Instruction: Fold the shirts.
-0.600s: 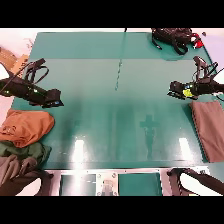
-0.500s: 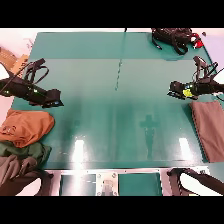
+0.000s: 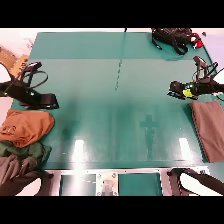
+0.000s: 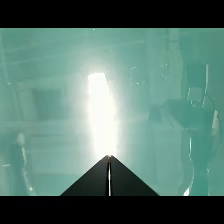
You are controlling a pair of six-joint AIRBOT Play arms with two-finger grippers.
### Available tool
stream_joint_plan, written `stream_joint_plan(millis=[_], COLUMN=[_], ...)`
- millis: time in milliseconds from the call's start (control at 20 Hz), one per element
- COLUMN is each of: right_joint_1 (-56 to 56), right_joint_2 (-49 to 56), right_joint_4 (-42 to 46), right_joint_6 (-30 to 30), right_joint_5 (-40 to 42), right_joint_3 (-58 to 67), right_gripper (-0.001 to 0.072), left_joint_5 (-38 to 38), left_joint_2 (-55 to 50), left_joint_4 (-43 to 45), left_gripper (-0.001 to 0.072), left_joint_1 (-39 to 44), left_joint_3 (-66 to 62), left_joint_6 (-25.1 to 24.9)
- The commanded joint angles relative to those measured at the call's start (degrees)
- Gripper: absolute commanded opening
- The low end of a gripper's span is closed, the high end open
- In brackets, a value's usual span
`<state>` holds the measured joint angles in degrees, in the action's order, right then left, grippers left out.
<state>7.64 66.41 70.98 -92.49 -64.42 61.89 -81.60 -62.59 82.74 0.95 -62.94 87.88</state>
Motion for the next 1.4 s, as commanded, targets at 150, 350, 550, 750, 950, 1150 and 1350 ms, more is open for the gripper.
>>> stream_joint_plan(millis=[150,350,550,750,950,1150,1350], right_joint_1=[0.0,0.0,0.0,0.0,0.0,0.0,-0.1], right_joint_2=[0.0,0.0,0.0,0.0,0.0,0.0,0.0], right_joint_4=[0.0,0.0,0.0,0.0,-0.5,-0.5,-0.8], right_joint_6=[0.0,0.0,0.0,0.0,0.0,0.0,0.0], right_joint_5=[0.0,0.0,0.0,0.0,3.1,3.8,5.2], right_joint_3=[0.0,0.0,0.0,0.0,0.0,0.0,0.0], right_gripper=[0.0017,0.0017,0.0017,0.0017,0.0017,0.0017,0.0018], left_joint_5=[9.4,20.7,22.1,14.4,8.5,16.5,22.8], left_joint_2=[0.0,0.0,0.0,0.3,0.2,-0.1,-7.2], left_joint_4=[23.4,23.4,21.7,8.2,0.2,-3.7,-10.9], left_gripper=[0.0688,0.0685,0.0021,0.0019,0.0019,0.0019,0.0022], left_joint_1=[-6.0,-13.0,-14.0,-12.8,1.0,18.2,27.6], left_joint_3=[17.8,25.6,24.9,11.6,-9.0,-18.3,-18.3], left_joint_6=[2.1,1.6,-0.3,-8.6,-11.5,-11.2,-10.4])
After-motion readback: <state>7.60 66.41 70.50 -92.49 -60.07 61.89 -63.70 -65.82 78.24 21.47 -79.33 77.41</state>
